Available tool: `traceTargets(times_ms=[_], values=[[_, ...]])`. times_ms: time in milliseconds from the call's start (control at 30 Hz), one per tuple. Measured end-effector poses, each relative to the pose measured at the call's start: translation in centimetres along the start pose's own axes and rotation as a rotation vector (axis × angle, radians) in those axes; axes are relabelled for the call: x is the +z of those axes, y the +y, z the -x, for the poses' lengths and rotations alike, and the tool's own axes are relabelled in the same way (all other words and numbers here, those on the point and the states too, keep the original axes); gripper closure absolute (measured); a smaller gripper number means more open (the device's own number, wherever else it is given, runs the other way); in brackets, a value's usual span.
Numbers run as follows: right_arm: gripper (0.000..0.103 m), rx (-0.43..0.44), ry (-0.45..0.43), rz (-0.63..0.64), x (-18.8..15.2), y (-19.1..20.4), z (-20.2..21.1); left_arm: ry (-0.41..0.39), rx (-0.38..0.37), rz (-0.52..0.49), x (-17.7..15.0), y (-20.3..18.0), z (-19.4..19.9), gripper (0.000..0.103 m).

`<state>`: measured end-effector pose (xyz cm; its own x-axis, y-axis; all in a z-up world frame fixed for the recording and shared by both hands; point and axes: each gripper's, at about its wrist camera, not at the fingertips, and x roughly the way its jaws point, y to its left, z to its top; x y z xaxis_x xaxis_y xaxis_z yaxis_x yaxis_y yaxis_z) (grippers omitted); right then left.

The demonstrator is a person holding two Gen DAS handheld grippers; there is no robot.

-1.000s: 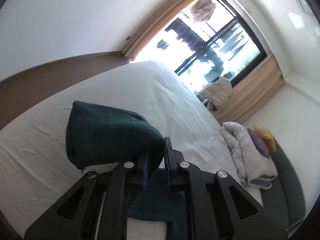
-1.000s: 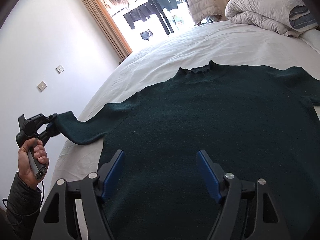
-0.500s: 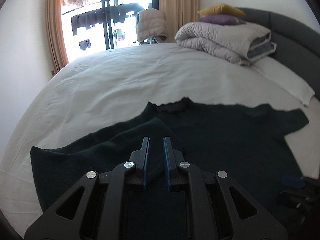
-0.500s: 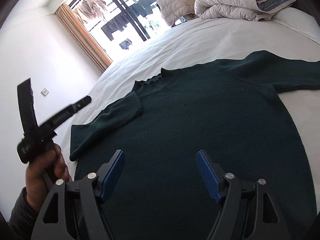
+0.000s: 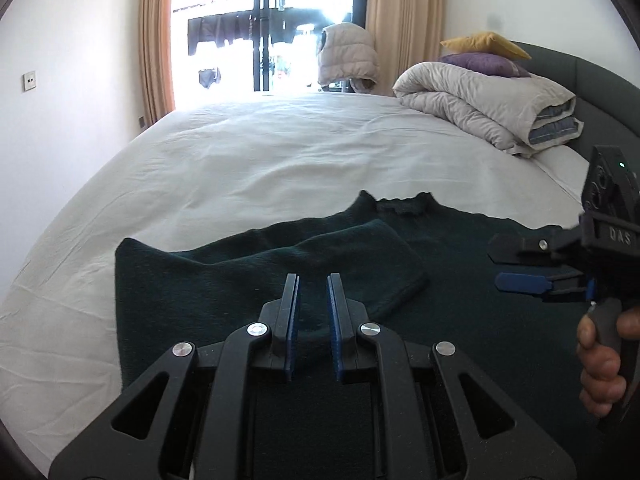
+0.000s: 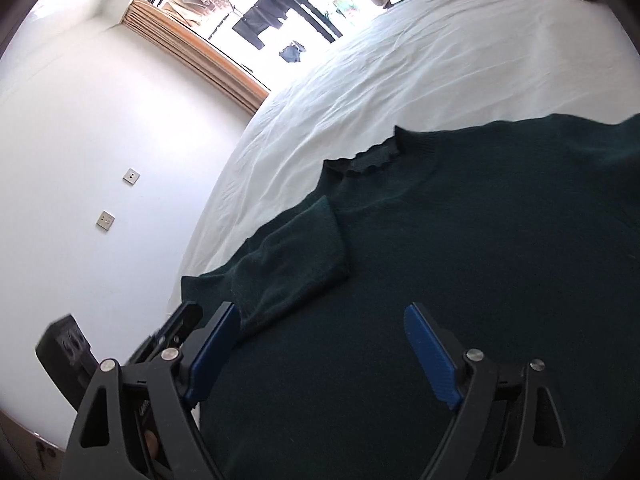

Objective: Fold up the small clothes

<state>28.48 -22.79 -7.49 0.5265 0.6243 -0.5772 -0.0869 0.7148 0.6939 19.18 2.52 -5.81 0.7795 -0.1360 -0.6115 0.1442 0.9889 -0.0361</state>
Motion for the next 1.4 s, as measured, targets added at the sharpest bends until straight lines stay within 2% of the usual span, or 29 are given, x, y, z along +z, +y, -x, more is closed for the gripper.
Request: traceTargets(times_ms=[33,100,200,300,400,433,467,667,933,1233,1300,1400], values=[[0.021,-0.005,0.019,-0.003,0.9,0.1,-1.5,0.01,0.007,0.013,0.0,0.9,-0.2,0.09],[0.021,-0.026,0.058,0.004,2.4,0.3,-4.2,0.01,0.02,0.049,0.1,2.3,-0.2,0.09],[0.027,-0.068,0.129,-0.019,3.5,-0.3,-8.0,0.007,0.04,0.085,0.1,4.7,0.1,0.09],[0.039,-0.092,0.133,0.022,3.9,0.4,-9.5,0.005,0.055,0.106,-0.1,6.7,0.3,0.09],[0.064,-0.105,0.154,0.039,4.2,0.8,-10.1,0.011,0.07,0.133,-0.2,8.5,0.1,0.09],[0.081,-0.123,0.154,0.048,4.3,0.8,-10.1,0.013,0.071,0.145,-0.2,9.0,0.1,0.09],[0.092,-0.126,0.156,0.05,4.3,0.5,-10.0,0.014,0.073,0.152,-0.2,9.4,-0.1,0.09],[0.095,-0.135,0.056,0.053,4.2,-0.1,-6.0,0.016,0.082,0.177,0.3,11.0,-0.5,0.09],[0.095,-0.178,-0.083,-0.02,4.6,-3.7,1.1,0.044,0.088,0.209,0.3,12.1,-0.5,0.09],[0.095,-0.227,-0.115,-0.101,4.6,-7.4,3.5,0.045,0.063,0.305,0.5,13.9,-0.3,0.09],[0.095,-0.23,-0.127,-0.118,4.8,-7.5,3.6,0.042,0.055,0.296,0.9,13.6,-0.3,0.09],[0.095,-0.249,-0.079,-0.087,4.6,-7.0,2.6,0.063,0.027,0.245,1.5,12.0,-0.9,0.09]])
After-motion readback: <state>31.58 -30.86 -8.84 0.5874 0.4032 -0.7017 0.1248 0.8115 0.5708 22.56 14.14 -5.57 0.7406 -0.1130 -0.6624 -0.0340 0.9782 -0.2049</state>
